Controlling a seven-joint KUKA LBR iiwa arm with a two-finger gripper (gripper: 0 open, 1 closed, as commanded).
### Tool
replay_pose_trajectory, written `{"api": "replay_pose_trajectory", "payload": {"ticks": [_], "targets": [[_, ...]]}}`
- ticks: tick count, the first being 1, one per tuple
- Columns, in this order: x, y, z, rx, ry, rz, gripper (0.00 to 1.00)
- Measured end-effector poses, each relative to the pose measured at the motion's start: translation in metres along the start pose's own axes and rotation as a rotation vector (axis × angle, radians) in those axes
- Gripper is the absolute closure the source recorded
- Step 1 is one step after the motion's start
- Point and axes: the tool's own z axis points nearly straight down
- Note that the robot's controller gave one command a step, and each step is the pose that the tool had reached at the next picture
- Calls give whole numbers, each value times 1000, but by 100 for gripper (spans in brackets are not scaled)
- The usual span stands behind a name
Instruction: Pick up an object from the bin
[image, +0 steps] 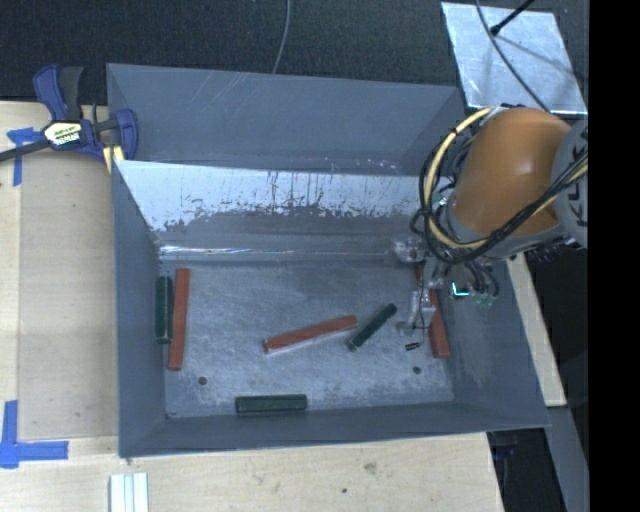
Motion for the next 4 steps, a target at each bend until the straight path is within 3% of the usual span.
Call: {"api": "replay_pose_trajectory", "payload": {"ticks": [1,2,3,4], "targets": [[-1,0,-1,0,-3,-1,0],[-6,67,75,0,-7,-37,0],[-6,85,43,0,-5,-51,0],[-12,106,64,-1,-2,15,0]]}}
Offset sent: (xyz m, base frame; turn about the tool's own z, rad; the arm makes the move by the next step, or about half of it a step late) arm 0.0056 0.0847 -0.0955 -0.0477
